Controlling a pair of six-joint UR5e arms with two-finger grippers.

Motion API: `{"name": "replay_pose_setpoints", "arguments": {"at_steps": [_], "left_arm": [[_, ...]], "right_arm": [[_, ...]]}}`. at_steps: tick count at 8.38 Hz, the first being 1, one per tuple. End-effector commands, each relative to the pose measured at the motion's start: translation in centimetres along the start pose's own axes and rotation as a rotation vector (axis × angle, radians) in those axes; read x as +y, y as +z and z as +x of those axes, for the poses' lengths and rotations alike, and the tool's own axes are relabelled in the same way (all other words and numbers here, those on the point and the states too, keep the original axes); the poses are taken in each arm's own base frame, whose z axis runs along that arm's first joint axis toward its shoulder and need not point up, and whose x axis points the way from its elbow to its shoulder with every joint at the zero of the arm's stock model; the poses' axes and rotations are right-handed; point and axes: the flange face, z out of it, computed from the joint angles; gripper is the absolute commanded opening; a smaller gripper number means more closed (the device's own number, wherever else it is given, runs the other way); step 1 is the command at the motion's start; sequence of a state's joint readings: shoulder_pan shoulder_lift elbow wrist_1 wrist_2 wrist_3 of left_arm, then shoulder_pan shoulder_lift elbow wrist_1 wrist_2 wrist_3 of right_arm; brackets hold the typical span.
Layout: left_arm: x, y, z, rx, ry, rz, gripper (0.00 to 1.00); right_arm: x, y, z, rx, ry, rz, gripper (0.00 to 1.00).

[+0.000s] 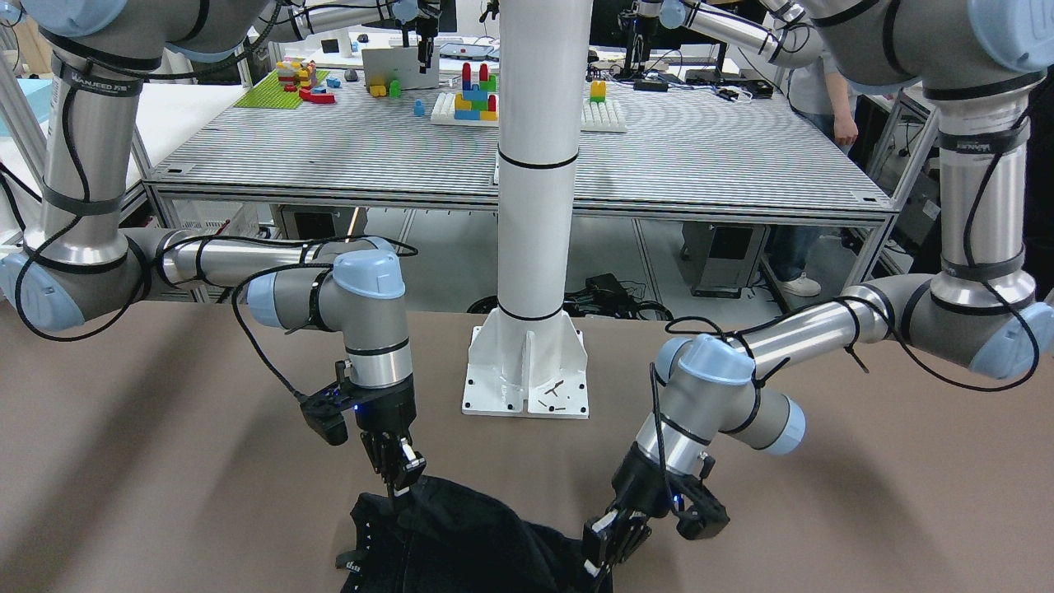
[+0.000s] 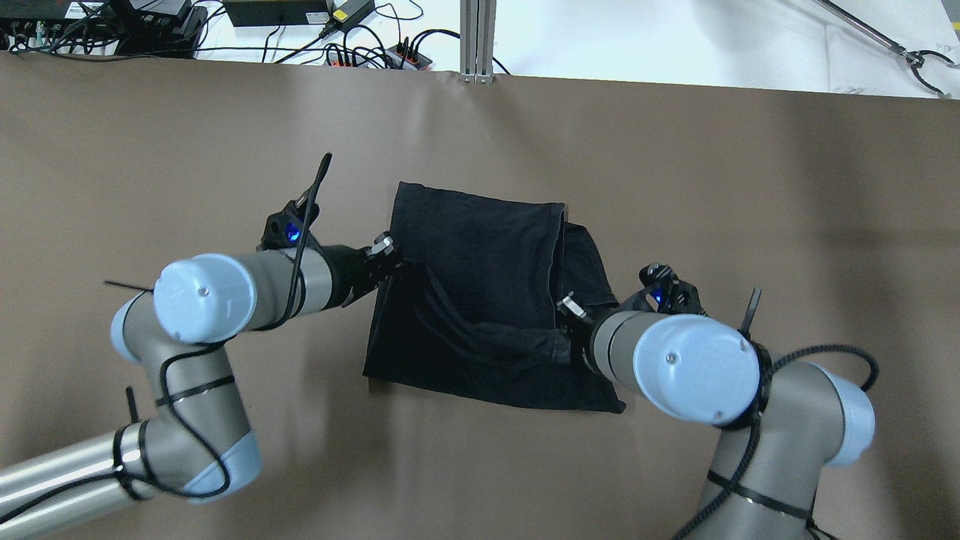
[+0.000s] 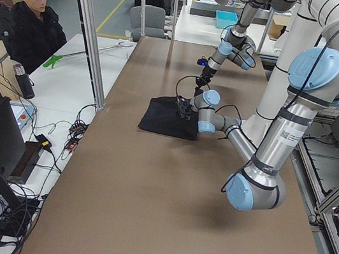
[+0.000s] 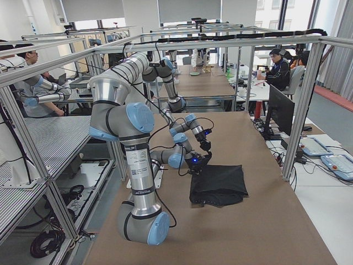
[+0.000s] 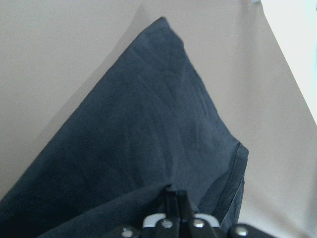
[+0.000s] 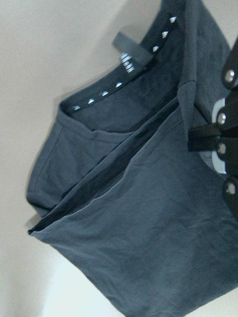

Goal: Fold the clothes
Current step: 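Lift both near corners and fold them toward the far edge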

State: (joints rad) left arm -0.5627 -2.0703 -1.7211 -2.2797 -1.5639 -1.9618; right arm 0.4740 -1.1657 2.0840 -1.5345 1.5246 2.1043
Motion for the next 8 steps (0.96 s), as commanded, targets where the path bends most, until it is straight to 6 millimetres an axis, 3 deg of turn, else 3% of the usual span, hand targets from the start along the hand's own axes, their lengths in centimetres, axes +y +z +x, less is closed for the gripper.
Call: {"name": "replay_pose_setpoints", "arguments": {"at_steps": [1, 3, 4, 5, 6, 8], "left_arm": [[-8.1, 5.7, 5.2, -0.050, 0.001, 0.081, 0.00], [-11.3, 9.5, 6.5, -0.103, 0.001, 0.124, 0.00], [-11.7, 11.6, 7.7, -0.117, 0.003, 0.141, 0.03], [-13.2, 13.5, 6.6, -0.138, 0.019, 0.161, 0.24], [-15.3, 13.9, 5.8, -0.125, 0.046, 0.174, 0.62], [-17.7, 14.1, 6.5, -0.137, 0.070, 0.203, 0.79]], "right_arm": [[-8.6, 6.8, -5.2, 0.028, -0.032, 0.043, 0.00], [-10.8, 13.1, -8.9, 0.024, -0.074, 0.065, 0.00], [-12.4, 15.4, -10.0, 0.022, -0.100, 0.070, 0.00], [-13.5, 17.2, -12.4, 0.012, -0.113, 0.074, 0.13], [-15.5, 19.0, -15.0, 0.034, -0.149, 0.103, 0.94], [-19.7, 18.2, -15.9, 0.047, -0.294, 0.113, 0.95]]}}
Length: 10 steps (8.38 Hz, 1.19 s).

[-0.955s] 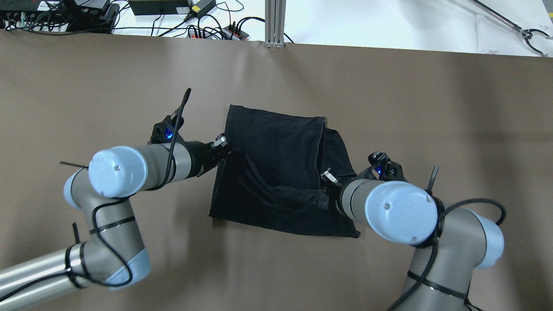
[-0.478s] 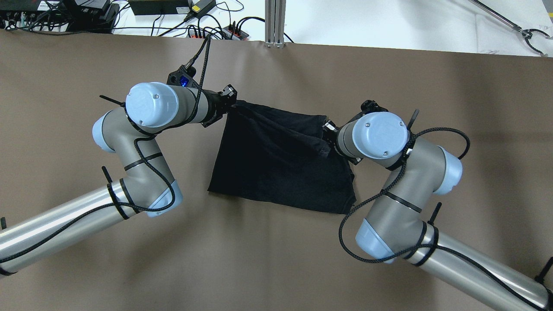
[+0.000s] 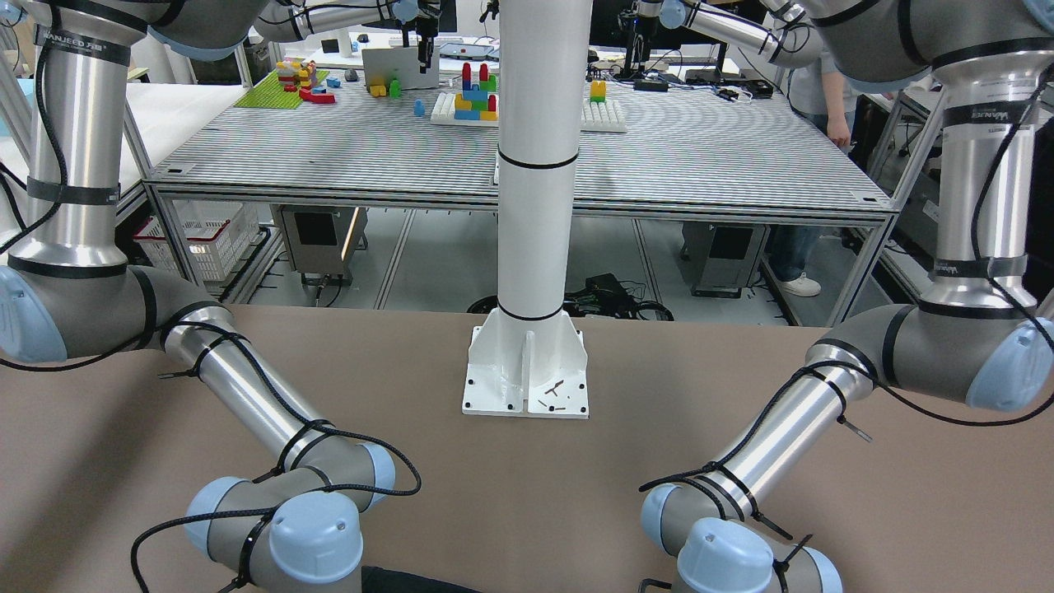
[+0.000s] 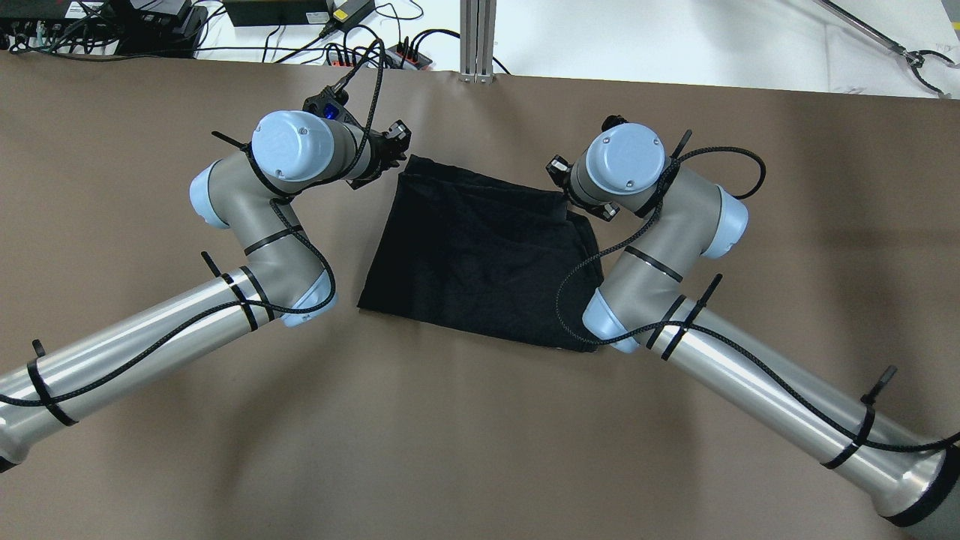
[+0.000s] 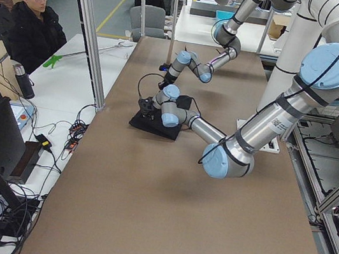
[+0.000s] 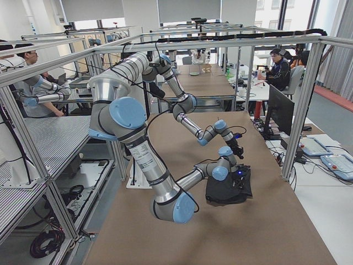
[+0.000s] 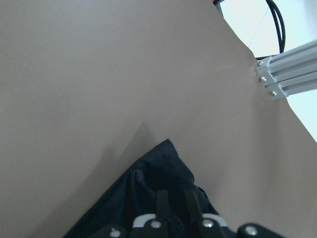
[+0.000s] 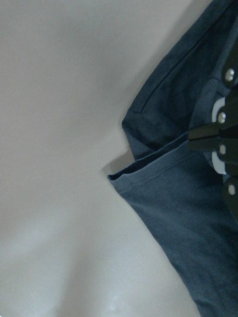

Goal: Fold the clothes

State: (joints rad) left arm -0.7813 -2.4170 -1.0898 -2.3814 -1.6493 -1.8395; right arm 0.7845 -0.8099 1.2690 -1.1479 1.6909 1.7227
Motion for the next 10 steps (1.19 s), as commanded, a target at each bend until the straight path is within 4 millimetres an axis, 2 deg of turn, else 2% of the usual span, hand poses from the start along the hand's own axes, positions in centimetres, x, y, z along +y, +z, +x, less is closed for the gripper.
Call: {"name": "replay_pose_setpoints", "arguments": {"at_steps": [1, 3, 4, 5, 6, 7, 8, 9, 10], "left_arm": [[-3.6, 0.5, 0.3, -0.005, 0.015, 0.040, 0.83], [-3.5, 0.2, 0.7, 0.003, 0.024, 0.033, 0.84], [-4.3, -0.2, 0.6, -0.001, 0.133, 0.027, 0.93], [-6.5, -0.1, -1.6, -0.055, 0.391, -0.009, 0.93], [-10.3, -0.1, -5.6, -0.126, 0.584, 0.003, 0.93], [-14.8, -0.8, -9.5, -0.183, 0.734, 0.021, 0.93], [-20.7, -2.7, -13.5, -0.227, 0.867, -0.009, 0.93], [-26.4, -5.9, -18.4, -0.261, 0.963, -0.040, 0.93], [-31.5, -9.3, -24.8, -0.315, 1.057, -0.051, 0.93]], "right_arm": [[-5.6, 0.7, -0.3, 0.024, -0.158, 0.028, 0.95], [-5.6, 0.2, 0.1, 0.015, -0.182, 0.028, 0.95], [-6.0, 0.9, 2.6, 0.036, -0.250, 0.025, 0.95], [-8.2, 1.3, 4.9, 0.061, -0.472, 0.035, 0.95], [-11.7, 1.8, 8.4, 0.105, -0.692, 0.018, 0.95], [-17.1, 1.1, 12.8, 0.142, -0.823, -0.004, 0.95], [-23.2, -0.2, 17.9, 0.185, -0.926, -0.005, 0.95], [-27.1, -1.1, 22.4, 0.216, -1.007, 0.011, 0.95], [-30.7, -2.6, 26.5, 0.228, -1.055, 0.026, 0.95]]}}
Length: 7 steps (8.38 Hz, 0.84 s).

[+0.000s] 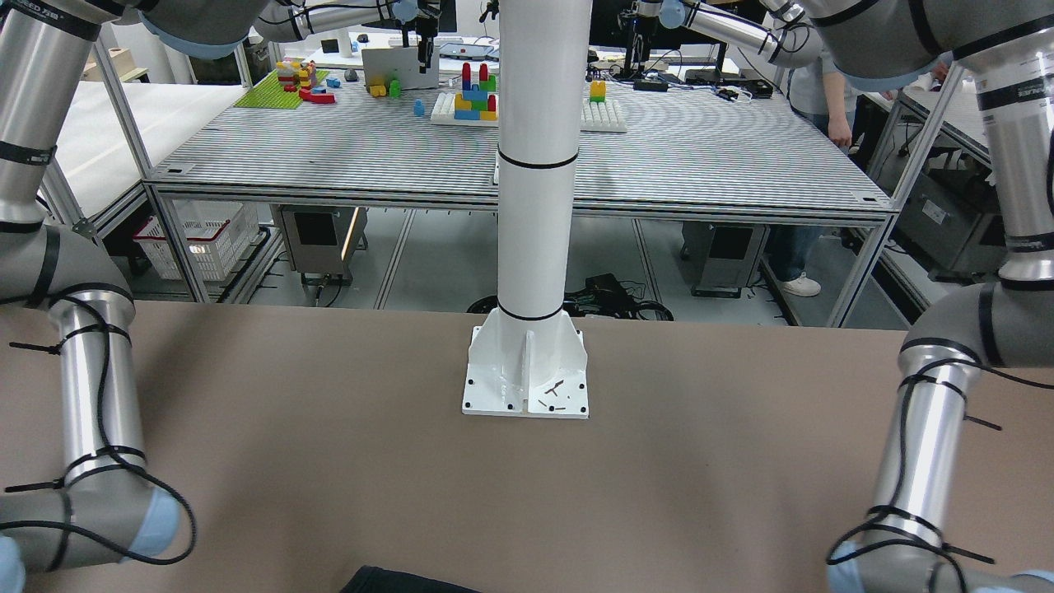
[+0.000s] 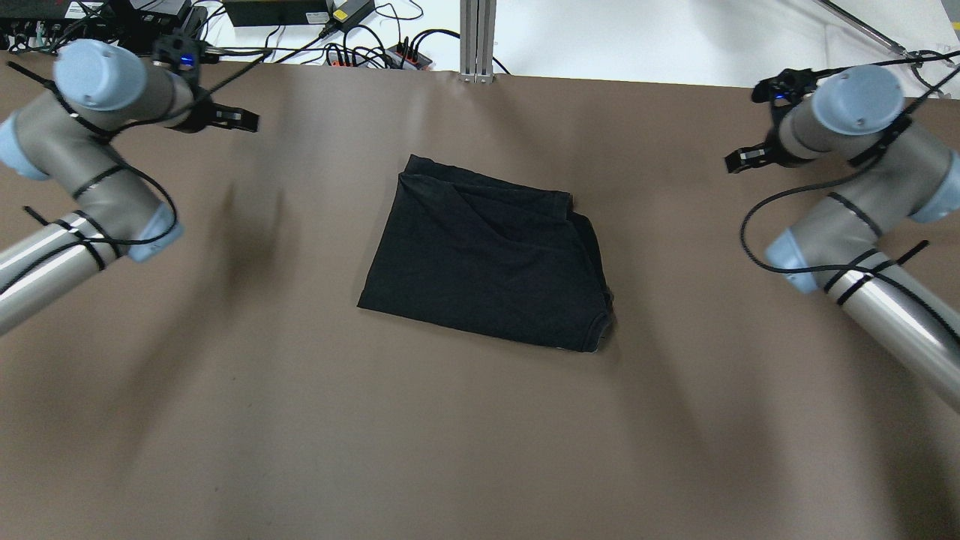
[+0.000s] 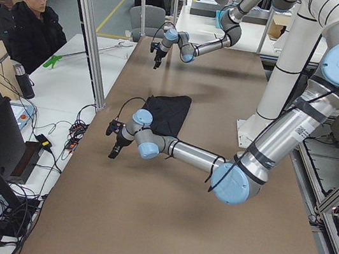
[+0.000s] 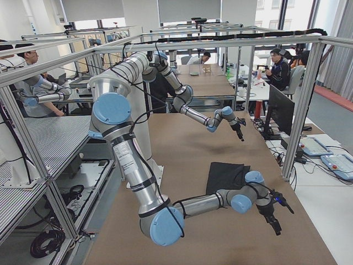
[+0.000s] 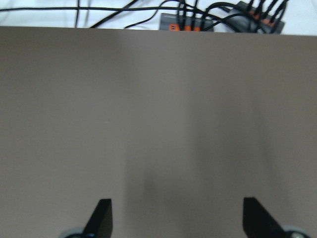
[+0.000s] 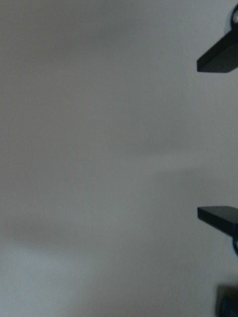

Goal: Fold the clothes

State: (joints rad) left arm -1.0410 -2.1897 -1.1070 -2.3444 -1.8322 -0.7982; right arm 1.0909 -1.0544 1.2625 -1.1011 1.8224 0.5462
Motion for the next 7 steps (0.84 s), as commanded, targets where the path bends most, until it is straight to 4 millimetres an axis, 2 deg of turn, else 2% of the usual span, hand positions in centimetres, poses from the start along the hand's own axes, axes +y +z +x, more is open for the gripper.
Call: {"name": "replay_pose_setpoints", "arguments": {"at_steps": [1, 3, 4, 5, 6, 7], "left_arm": [[4.0, -4.5, -20.8, -0.110, 0.289, -0.059, 0.93], [8.0, -7.5, -30.8, -0.184, 0.360, -0.077, 0.93], [9.1, -9.4, -34.9, -0.215, 0.407, -0.083, 0.93], [10.2, -11.7, -39.0, -0.235, 0.465, -0.097, 0.93], [10.8, -14.4, -40.6, -0.218, 0.487, -0.076, 0.93], [11.0, -16.6, -41.0, -0.240, 0.480, -0.045, 0.93]], "right_arm": [[4.5, -0.9, 16.5, 0.041, -0.183, 0.000, 0.95], [8.3, -1.5, 23.4, 0.076, -0.230, 0.009, 0.95], [10.8, -1.2, 25.2, 0.084, -0.260, 0.017, 0.95], [12.0, -1.3, 25.8, 0.083, -0.280, 0.048, 0.95], [13.6, -1.1, 26.6, 0.085, -0.279, 0.048, 0.95], [13.8, -1.1, 26.7, 0.087, -0.284, 0.058, 0.95]]}}
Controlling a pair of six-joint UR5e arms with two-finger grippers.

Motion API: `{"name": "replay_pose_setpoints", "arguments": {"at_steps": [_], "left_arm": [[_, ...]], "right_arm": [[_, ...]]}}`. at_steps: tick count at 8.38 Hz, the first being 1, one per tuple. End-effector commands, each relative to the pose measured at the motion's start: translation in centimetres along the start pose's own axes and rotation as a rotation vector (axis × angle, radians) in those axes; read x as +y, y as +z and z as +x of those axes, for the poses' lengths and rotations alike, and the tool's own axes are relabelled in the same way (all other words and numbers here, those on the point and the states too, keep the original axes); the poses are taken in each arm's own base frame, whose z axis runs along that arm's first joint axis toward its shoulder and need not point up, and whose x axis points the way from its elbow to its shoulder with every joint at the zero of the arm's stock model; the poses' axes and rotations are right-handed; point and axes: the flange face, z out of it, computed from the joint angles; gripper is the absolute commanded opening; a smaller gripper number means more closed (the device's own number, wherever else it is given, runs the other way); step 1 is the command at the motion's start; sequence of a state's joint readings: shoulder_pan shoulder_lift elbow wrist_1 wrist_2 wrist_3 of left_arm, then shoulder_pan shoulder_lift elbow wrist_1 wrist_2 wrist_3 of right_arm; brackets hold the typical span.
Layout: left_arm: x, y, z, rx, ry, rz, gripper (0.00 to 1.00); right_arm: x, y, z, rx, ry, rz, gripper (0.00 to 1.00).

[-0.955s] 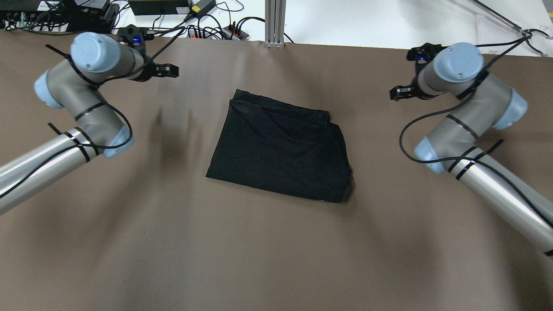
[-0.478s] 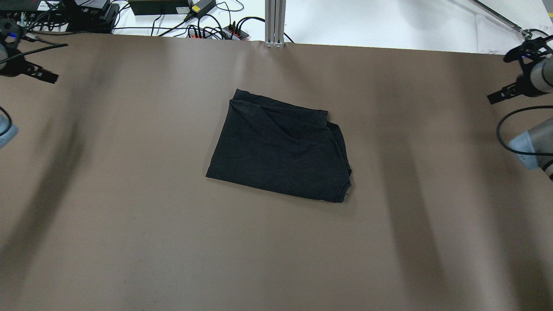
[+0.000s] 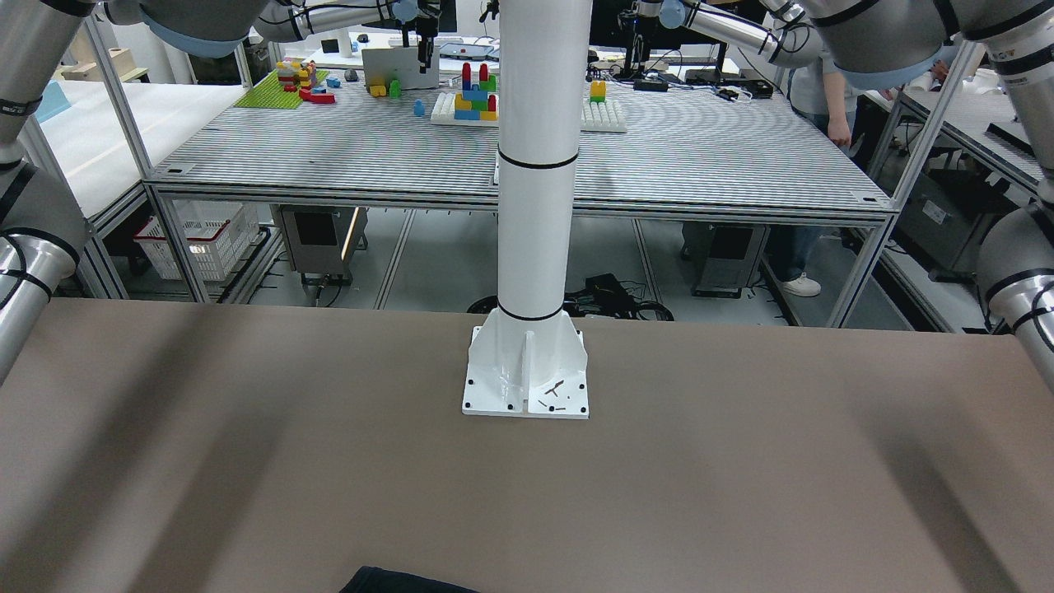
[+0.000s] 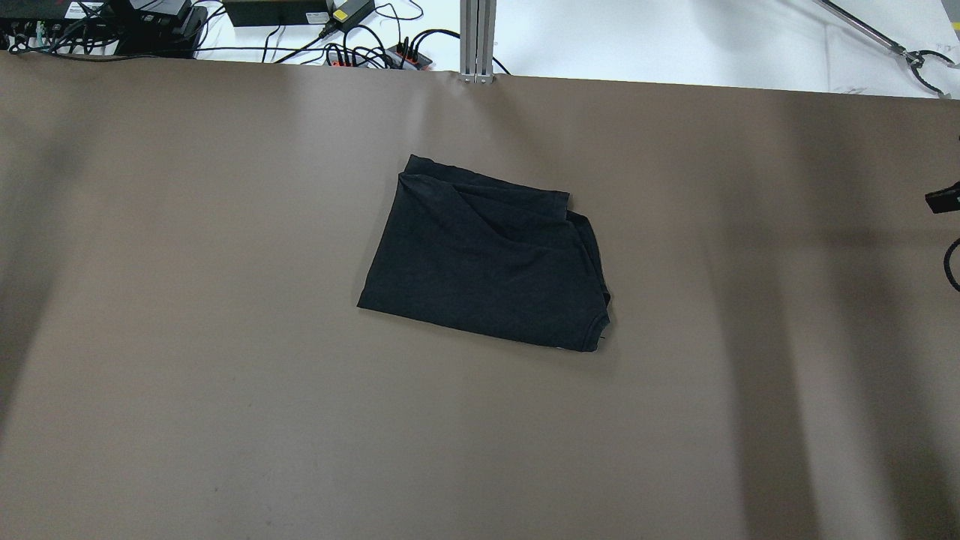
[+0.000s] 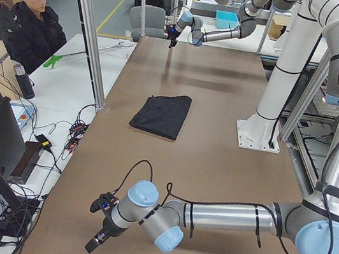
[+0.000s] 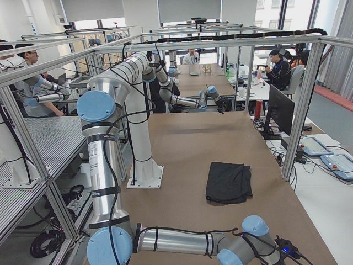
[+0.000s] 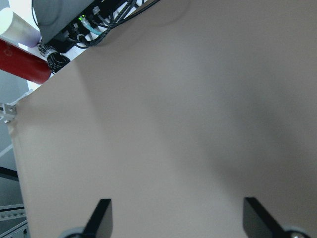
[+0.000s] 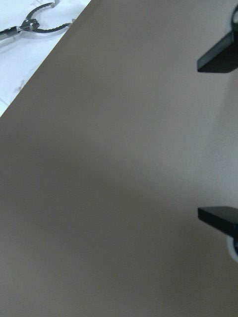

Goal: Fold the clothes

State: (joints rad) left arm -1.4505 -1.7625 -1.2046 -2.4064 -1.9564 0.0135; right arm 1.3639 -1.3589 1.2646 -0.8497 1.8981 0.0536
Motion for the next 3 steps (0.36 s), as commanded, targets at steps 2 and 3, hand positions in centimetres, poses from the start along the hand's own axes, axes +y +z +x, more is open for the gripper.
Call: {"name": "replay_pose_setpoints", "arguments": {"at_steps": [2, 3], "left_arm": [[2.1, -5.6, -2.9, -0.107, 0.034, 0.064, 0.93], [2.3, -5.0, -2.8, -0.110, 0.023, 0.051, 0.93]], "right_arm": [[2.2, -0.3, 1.2, 0.013, -0.010, 0.022, 0.95], [2.5, -0.6, 1.7, 0.014, -0.010, 0.025, 0.95]]}}
